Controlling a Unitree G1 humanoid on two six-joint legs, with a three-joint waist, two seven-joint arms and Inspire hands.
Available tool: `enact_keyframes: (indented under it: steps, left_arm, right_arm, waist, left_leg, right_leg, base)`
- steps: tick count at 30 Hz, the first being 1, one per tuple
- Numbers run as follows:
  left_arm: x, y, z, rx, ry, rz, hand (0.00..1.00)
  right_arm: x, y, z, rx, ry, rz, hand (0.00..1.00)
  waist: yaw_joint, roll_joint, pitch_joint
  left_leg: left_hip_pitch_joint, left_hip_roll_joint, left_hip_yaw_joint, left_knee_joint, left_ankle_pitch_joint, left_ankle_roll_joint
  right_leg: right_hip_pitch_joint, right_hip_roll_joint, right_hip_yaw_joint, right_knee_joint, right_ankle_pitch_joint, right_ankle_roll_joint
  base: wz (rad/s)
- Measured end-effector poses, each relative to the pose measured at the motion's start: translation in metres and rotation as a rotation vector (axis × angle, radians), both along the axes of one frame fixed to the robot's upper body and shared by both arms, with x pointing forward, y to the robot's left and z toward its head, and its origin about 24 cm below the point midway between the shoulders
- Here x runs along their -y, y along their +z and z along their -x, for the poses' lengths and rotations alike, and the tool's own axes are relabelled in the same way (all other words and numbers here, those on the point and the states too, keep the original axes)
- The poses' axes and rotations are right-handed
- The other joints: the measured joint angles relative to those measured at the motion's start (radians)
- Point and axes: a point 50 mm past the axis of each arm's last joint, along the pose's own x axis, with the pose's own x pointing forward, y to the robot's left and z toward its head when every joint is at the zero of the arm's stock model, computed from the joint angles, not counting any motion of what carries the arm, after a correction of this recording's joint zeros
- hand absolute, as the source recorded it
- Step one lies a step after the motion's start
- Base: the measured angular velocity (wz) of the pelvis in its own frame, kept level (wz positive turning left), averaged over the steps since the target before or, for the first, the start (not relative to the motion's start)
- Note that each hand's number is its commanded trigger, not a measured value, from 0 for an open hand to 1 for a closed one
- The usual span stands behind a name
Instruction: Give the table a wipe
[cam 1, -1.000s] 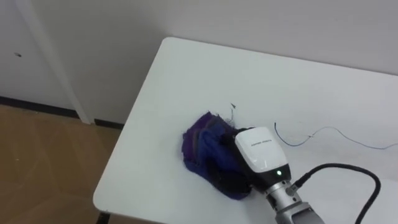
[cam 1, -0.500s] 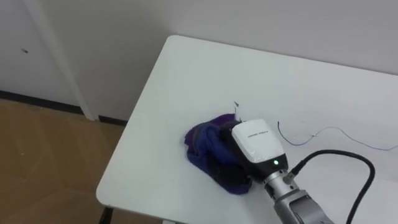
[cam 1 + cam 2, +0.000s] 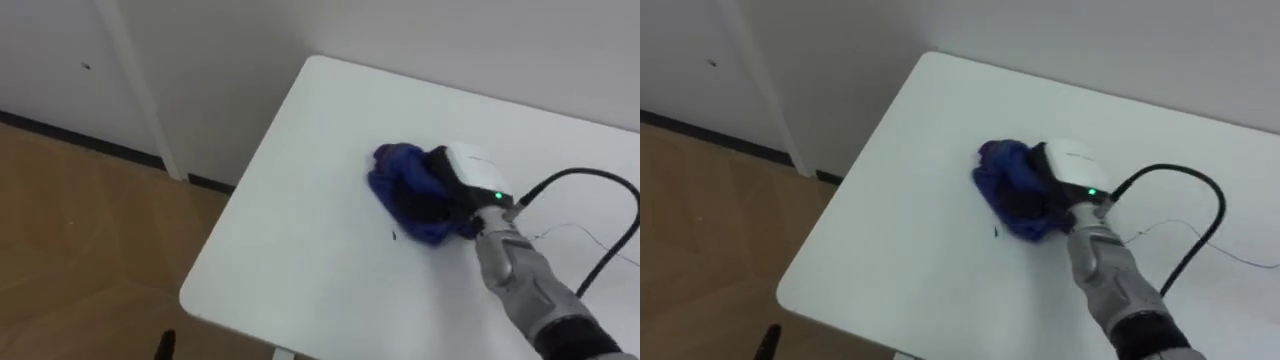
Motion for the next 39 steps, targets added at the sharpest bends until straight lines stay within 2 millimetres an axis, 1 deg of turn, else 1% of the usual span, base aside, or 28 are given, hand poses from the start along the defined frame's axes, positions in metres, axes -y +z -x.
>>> enact_keyframes:
  steps: [1,2,4,5,6,7,10,12,13,14,15,16,20,22,24,26,28,29,30,31,32,33,34,35,36,37,38,39]
  left_arm:
    - [-0.006,0.001,0.008,-0.025,0.006,-0.015,0.0]
    - [-0.009,0.001,0.012,-0.037,0.007,-0.022,0.0]
    - [-0.016,0.003,0.027,-0.078,0.004,-0.047,0.0]
    - [-0.017,0.003,0.029,-0.084,0.006,-0.051,0.0]
    - [-0.019,0.004,0.032,-0.092,0.005,-0.062,0.0]
    - [-0.021,0.005,0.033,-0.094,0.002,-0.072,0.0]
    - [-0.024,0.006,0.032,-0.086,0.013,-0.081,0.0]
    - [-0.025,0.006,0.031,-0.08,0.02,-0.086,0.0]
    - [-0.026,0.007,0.028,-0.069,0.027,-0.09,0.0]
    - [-0.028,0.008,0.025,-0.056,0.037,-0.094,0.0]
    - [-0.028,0.008,0.024,-0.052,0.042,-0.096,0.0]
    - [-0.03,0.009,0.022,-0.043,0.053,-0.105,0.0]
    - [-0.032,0.01,0.021,-0.039,0.06,-0.134,0.0]
    - [-0.032,0.01,0.024,-0.048,0.058,-0.135,0.0]
    - [-0.031,0.009,0.026,-0.058,0.062,-0.131,0.0]
    - [-0.027,0.007,0.027,-0.068,0.066,-0.121,0.0]
    - [-0.021,0.005,0.025,-0.07,0.065,-0.103,0.0]
    - [-0.018,0.004,0.025,-0.075,0.055,-0.096,0.0]
    - [-0.017,0.003,0.024,-0.075,0.048,-0.094,0.0]
    - [-0.013,0.002,0.021,-0.075,0.029,-0.086,0.0]
    - [-0.01,0.001,0.016,-0.067,0.01,-0.078,0.0]
    - [-0.009,0.001,0.013,-0.063,0.003,-0.077,0.0]
    - [-0.007,0.001,0.007,-0.053,-0.017,-0.077,0.0]
    - [-0.005,0.001,0.004,-0.05,-0.033,-0.075,0.0]
    - [-0.003,0.001,0.002,-0.049,-0.042,-0.073,0.0]
    - [0.0,0.001,0.001,-0.051,-0.063,-0.067,0.0]
    - [0.001,0.001,-0.001,-0.046,-0.076,-0.064,0.0]
    - [0.001,0.001,-0.001,-0.047,-0.077,-0.063,0.0]
  right_arm:
    - [0.012,-0.001,0.004,0.001,-0.054,0.004,1.0]
    - [0.018,-0.002,0.007,-0.001,-0.074,0.008,1.0]
    - [0.037,-0.011,0.025,0.004,-0.165,0.003,1.0]
    - [0.041,-0.014,0.031,0.005,-0.188,0.004,1.0]
    - [0.048,-0.021,0.046,-0.002,-0.227,0.01,1.0]
    - [0.053,-0.026,0.056,-0.004,-0.25,0.016,1.0]
    - [0.064,-0.034,0.08,-0.016,-0.317,0.016,1.0]
    - [0.069,-0.038,0.091,-0.023,-0.351,0.024,1.0]
    - [0.073,-0.04,0.098,-0.028,-0.373,0.026,1.0]
    - [0.076,-0.042,0.104,-0.031,-0.397,0.031,1.0]
    - [0.078,-0.042,0.107,-0.034,-0.409,0.034,1.0]
    - [0.081,-0.044,0.113,-0.037,-0.434,0.038,1.0]
    - [0.089,-0.049,0.134,-0.063,-0.479,0.075,1.0]
    - [0.089,-0.049,0.135,-0.068,-0.483,0.078,1.0]
    - [0.089,-0.047,0.13,-0.063,-0.478,0.083,1.0]
    - [0.087,-0.044,0.121,-0.073,-0.465,0.089,1.0]
    - [0.08,-0.035,0.102,-0.096,-0.385,0.147,1.0]
    - [0.071,-0.031,0.093,-0.11,-0.319,0.187,1.0]
    - [0.064,-0.028,0.087,-0.112,-0.279,0.204,1.0]
    - [0.048,-0.024,0.075,-0.112,-0.19,0.238,1.0]
    - [0.027,-0.019,0.064,-0.103,-0.096,0.265,1.0]
    - [0.017,-0.017,0.059,-0.099,-0.047,0.279,1.0]
    - [-0.008,-0.014,0.05,-0.081,0.06,0.282,1.0]
    - [-0.035,-0.01,0.04,-0.067,0.151,0.268,1.0]
    - [-0.047,-0.009,0.034,-0.064,0.188,0.256,1.0]
    - [-0.067,-0.007,0.026,-0.06,0.248,0.237,1.0]
    - [-0.08,-0.006,0.02,-0.061,0.285,0.229,1.0]
    - [-0.084,-0.005,0.018,-0.062,0.299,0.229,1.0]
  waist:
    - [0.001,-0.001,0.0]
    - [-0.002,-0.001,-0.0002]
    - [-0.026,0.0,-0.0001]
    - [-0.031,0.0,-0.0012]
    - [-0.041,0.001,-0.0057]
    - [-0.054,-0.002,-0.0059]
    - [-0.07,-0.005,-0.0152]
    - [-0.085,-0.006,-0.0155]
    - [-0.092,-0.007,-0.0174]
    - [-0.107,-0.008,-0.0173]
    - [-0.112,-0.008,-0.0175]
    - [-0.114,-0.009,-0.0181]
    - [-0.117,-0.009,-0.0188]
    - [-0.117,-0.008,-0.0189]
    - [-0.109,-0.006,-0.0201]
    - [-0.098,0.003,-0.0208]
    - [-0.077,0.012,-0.0209]
    - [-0.066,0.015,-0.0202]
    - [-0.065,0.016,-0.0176]
    - [-0.058,0.018,-0.0163]
    - [-0.04,0.019,-0.0111]
    - [-0.03,0.019,-0.0099]
    - [-0.008,0.017,-0.0078]
    - [0.008,0.014,-0.0032]
    - [0.013,0.013,-0.0014]
    - [0.027,0.012,0.002]
    - [0.05,0.008,0.0047]
    - [0.06,0.006,0.0049]
  left_leg:
    - [0.0,0.0,-0.002,0.0,0.0,0.0]
    - [0.0,0.0,-0.002,0.0,0.0,0.0]
    - [0.011,-0.001,-0.015,0.0,0.0,0.0]
    - [0.014,-0.001,-0.018,0.0,0.0,0.0]
    - [0.017,-0.001,-0.018,0.0,0.0,0.0]
    - [0.024,-0.001,-0.017,0.0,0.0,0.0]
    - [0.032,0.002,0.006,-0.001,0.0,0.0]
    - [0.044,0.001,0.013,-0.002,0.0,0.0]
    - [0.045,0.001,0.018,-0.001,0.0,0.0]
    - [0.045,0.001,0.02,-0.001,0.0,0.0]
    - [0.045,0.001,0.024,-0.001,0.0,0.0]
    - [0.047,0.001,0.034,0.0,0.0,0.0]
    - [0.054,0.002,0.039,0.005,-0.002,0.002]
    - [0.051,0.003,0.039,0.004,-0.003,0.003]
    - [0.047,0.003,0.046,0.011,-0.002,0.002]
    - [0.041,0.007,0.061,0.02,-0.002,0.001]
    - [0.035,0.012,0.084,0.018,0.002,-0.003]
    - [0.03,0.018,0.094,0.018,0.004,-0.006]
    - [0.029,0.02,0.097,0.018,0.006,-0.008]
    - [0.024,0.023,0.106,0.015,0.012,-0.009]
    - [0.025,0.027,0.114,0.013,0.015,-0.011]
    - [0.023,0.03,0.116,0.013,0.015,-0.012]
    - [0.017,0.034,0.117,0.013,0.017,-0.014]
    - [0.012,0.034,0.117,0.015,0.018,-0.015]
    - [0.011,0.035,0.116,0.016,0.018,-0.016]
    - [0.01,0.035,0.116,0.016,0.018,-0.016]
    - [0.005,0.032,0.107,0.016,0.018,-0.015]
    - [0.002,0.031,0.103,0.016,0.018,-0.015]
  right_leg:
    - [-0.001,0.001,0.0,0.0,0.0,0.0]
    - [-0.001,0.001,0.0,0.0,0.0,0.0]
    - [0.013,0.001,-0.004,0.004,0.0,0.0]
    - [0.016,0.001,-0.005,0.006,0.0,0.0]
    - [0.022,0.001,-0.006,0.004,0.0,0.0]
    - [0.032,0.002,-0.009,0.002,0.0,0.0]
    - [0.039,0.002,-0.002,0.001,0.0,0.0]
    - [0.047,0.001,0.001,0.001,0.0,0.0]
    - [0.048,0.001,0.001,0.0,0.0,0.0]
    - [0.051,0.0,-0.002,0.0,0.0,0.0]
    - [0.052,0.0,-0.001,0.001,0.0,0.0]
    - [0.054,-0.001,0.003,0.0,0.0,0.0]
    - [0.067,0.0,0.002,0.001,0.0,0.001]
    - [0.065,0.0,0.0,0.0,-0.002,0.003]
    - [0.062,0.0,0.002,0.001,-0.003,0.006]
    - [0.056,0.001,0.002,0.001,-0.004,0.006]
    - [0.039,0.001,0.008,0.003,-0.004,0.006]
    - [0.031,0.003,0.01,0.01,-0.003,0.006]
    - [0.025,0.005,0.015,0.016,-0.003,0.005]
    - [0.014,0.006,0.021,0.021,-0.002,0.003]
    - [0.009,0.011,0.034,0.02,0.002,-0.003]
    - [0.004,0.013,0.038,0.021,0.003,-0.005]
    - [-0.004,0.016,0.042,0.02,0.006,-0.009]
    - [-0.005,0.018,0.04,0.018,0.007,-0.011]
    - [-0.005,0.019,0.038,0.018,0.007,-0.011]
    - [-0.005,0.019,0.037,0.016,0.007,-0.011]
    - [-0.004,0.018,0.029,0.015,0.007,-0.011]
    - [-0.005,0.017,0.028,0.015,0.007,-0.011]
  base:
    - [0.0]
    - [0.04]
    - [0.14]
    - [0.18]
    - [0.15]
    - [0.13]
    - [-0.05]
    - [-0.11]
    - [0.0]
    - [0.0]
    - [0.0]
    - [-0.05]
    - [-0.04]
    - [-0.06]
    - [-0.14]
    - [-0.21]
    - [-0.34]
    - [-0.34]
    - [-0.26]
    - [-0.2]
    - [-0.21]
    - [-0.2]
    - [-0.06]
    - [0.0]
    - [0.08]
    - [0.15]
    - [0.17]
    - [0.29]
